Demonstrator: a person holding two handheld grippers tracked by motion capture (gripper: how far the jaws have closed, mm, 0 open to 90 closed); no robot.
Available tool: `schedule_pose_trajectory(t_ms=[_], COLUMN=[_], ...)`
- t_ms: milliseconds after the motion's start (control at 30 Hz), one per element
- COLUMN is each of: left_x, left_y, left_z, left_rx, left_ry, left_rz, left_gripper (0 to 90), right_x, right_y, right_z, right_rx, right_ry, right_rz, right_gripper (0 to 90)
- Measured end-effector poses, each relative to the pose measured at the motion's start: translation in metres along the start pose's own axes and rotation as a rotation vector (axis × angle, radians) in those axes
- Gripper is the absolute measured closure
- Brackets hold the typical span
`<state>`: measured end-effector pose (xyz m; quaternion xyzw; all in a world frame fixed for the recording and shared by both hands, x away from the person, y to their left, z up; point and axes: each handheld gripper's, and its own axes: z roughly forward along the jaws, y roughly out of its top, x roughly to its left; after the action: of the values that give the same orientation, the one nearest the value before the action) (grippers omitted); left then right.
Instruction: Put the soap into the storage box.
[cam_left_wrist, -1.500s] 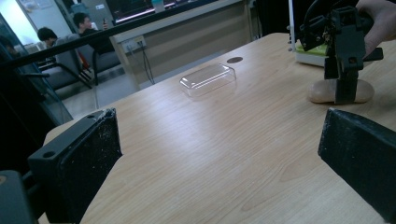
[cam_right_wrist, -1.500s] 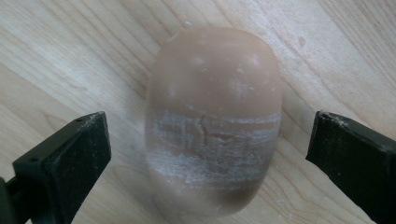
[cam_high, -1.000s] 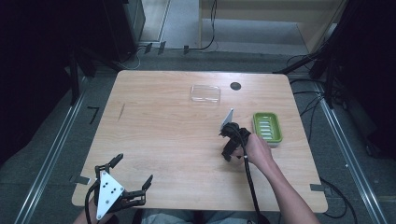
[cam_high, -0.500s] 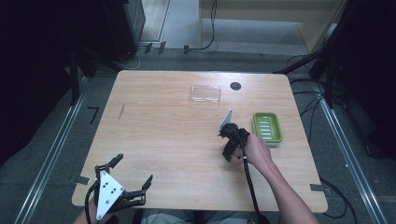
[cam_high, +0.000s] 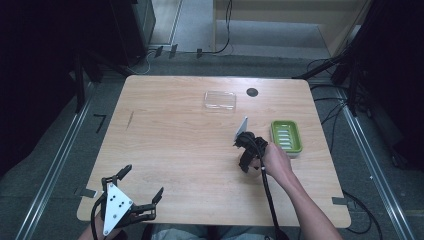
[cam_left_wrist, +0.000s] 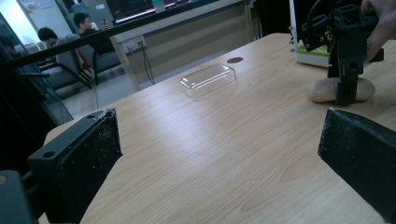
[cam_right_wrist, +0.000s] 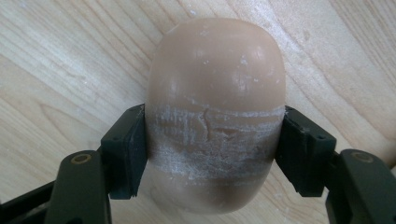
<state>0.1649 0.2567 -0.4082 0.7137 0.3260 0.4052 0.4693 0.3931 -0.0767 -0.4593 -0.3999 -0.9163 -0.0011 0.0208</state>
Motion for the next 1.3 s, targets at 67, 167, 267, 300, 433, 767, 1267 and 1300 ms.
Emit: schedule_pose_trajectory(t_ms=[67,167,267,300,433,767,1267,1300], left_x=[0.000,0.000,0.000,0.000,0.000,0.000,0.000,0.000], left_y=[0.000,0.000,0.000,0.000,0.000,0.000,0.000,0.000], left_z=[0.000,0.000,0.000,0.000,0.000,0.000,0.000,0.000], left_rx=[0.000,0.000,0.000,0.000,0.000,0.000,0.000,0.001], left_ry=[-0.001,0.000,0.000,0.000,0.000,0.000,0.000,0.000], left_rz=[0.000,0.000,0.000,0.000,0.000,0.000,0.000,0.000], left_gripper=[0.0,0.0,0.0,0.0,0.0,0.0,0.0,0.0], right_x=[0.000,0.000,0.000,0.000,0.000,-0.002,-0.009,-0.010], right_y=[0.000,-0.001,-0.001,-0.002,-0.003,-0.007,-0.015,-0.016], right_z=[-0.001,-0.004,-0.007,-0.008,-0.012,-0.024,-0.036,-0.037], right_rx=[0.004,0.002,0.003,0.007,0.010,0.005,0.019,0.017], right_ry=[-0.002,-0.004,-0.005,-0.006,-0.008,-0.008,-0.014,-0.016], right_rz=[-0.004,-0.013,-0.014,-0.014,-0.022,-0.018,-0.029,-0.024], right_gripper=[33.5,33.5,33.5,33.5,33.5,33.5,33.6,33.6])
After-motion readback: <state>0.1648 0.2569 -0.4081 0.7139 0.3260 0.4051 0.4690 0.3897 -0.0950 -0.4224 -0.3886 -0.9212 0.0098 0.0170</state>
